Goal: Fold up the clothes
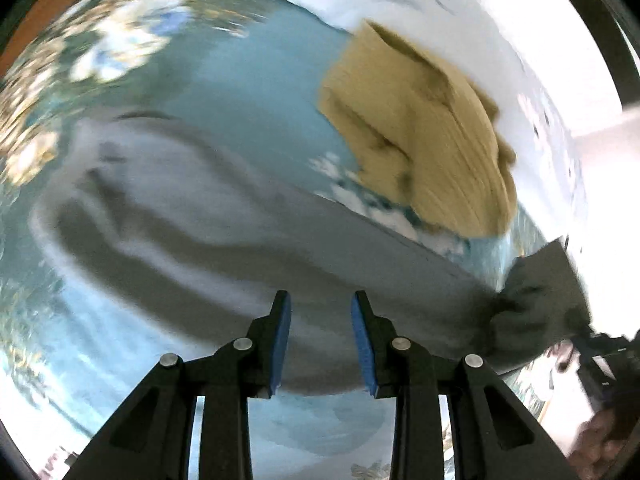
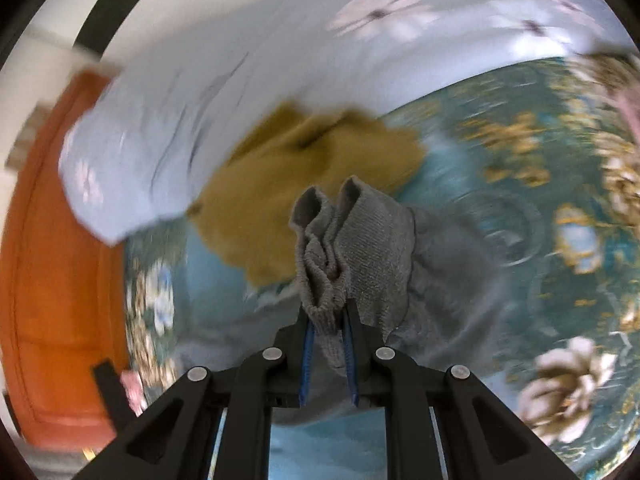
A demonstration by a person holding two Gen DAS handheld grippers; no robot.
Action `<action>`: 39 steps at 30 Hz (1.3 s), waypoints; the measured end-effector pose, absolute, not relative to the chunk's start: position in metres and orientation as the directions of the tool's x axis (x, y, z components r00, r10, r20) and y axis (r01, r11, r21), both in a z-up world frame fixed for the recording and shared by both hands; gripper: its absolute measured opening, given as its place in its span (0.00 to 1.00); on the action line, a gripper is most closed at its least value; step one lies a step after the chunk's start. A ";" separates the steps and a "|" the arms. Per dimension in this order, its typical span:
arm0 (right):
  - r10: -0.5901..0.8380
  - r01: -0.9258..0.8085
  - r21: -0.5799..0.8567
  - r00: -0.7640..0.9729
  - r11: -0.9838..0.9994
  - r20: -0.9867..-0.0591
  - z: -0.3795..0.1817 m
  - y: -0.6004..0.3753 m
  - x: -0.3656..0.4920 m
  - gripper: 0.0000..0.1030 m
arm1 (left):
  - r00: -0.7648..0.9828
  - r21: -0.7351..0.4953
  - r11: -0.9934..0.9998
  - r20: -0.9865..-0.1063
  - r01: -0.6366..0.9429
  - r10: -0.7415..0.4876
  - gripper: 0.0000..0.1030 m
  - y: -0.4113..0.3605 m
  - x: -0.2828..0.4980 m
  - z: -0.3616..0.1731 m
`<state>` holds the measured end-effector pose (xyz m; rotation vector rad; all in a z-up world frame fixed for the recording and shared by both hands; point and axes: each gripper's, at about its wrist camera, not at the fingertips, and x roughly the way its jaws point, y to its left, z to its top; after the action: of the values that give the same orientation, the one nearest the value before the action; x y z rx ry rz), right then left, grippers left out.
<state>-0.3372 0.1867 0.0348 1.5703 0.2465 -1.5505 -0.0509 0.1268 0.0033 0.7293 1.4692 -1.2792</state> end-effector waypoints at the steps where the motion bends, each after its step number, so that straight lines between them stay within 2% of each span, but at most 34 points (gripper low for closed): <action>1: -0.408 0.707 0.423 0.205 -0.567 -0.890 0.029 0.177 -0.321 0.14 | -0.302 -0.341 0.278 -0.937 0.898 -0.174 0.30 0.132 -0.038 0.003; 9: -0.227 0.852 0.302 0.223 -0.427 -0.948 -0.023 0.115 -0.213 0.15 | -0.276 -0.328 0.413 -0.944 0.849 -0.184 0.30 0.177 0.036 0.008; 16: -0.215 0.856 0.374 0.314 -0.357 -0.925 -0.023 0.123 -0.212 0.22 | -0.290 -0.334 0.451 -0.943 0.828 -0.165 0.30 0.179 0.050 -0.013; 21: -0.202 0.851 0.425 0.378 -0.307 -0.904 -0.023 0.130 -0.211 0.24 | -0.365 -0.390 0.434 -0.920 0.812 -0.144 0.31 0.167 0.031 -0.028; 23: -0.196 0.848 0.444 0.402 -0.289 -0.894 -0.023 0.132 -0.212 0.27 | -0.408 -0.422 0.414 -0.904 0.806 -0.127 0.35 0.160 0.017 -0.036; 25: -0.199 0.837 0.425 0.377 -0.346 -0.905 -0.025 0.146 -0.234 0.27 | -0.445 -0.452 0.389 -0.888 0.803 -0.114 0.40 0.152 0.002 -0.043; 32: -0.194 0.768 0.347 0.288 -0.538 -0.938 -0.029 0.193 -0.312 0.27 | -0.561 -0.554 0.235 -0.827 0.798 -0.045 0.41 0.122 -0.070 -0.068; 39: -0.185 0.685 0.325 0.272 -0.652 -0.944 -0.037 0.227 -0.354 0.27 | -0.578 -0.546 0.318 -0.816 0.775 0.007 0.41 0.121 -0.080 -0.102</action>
<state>-0.3539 0.2267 -0.0366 1.7963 0.4549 -1.4743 -0.0797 0.1211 -0.1025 0.6947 1.8513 -1.3271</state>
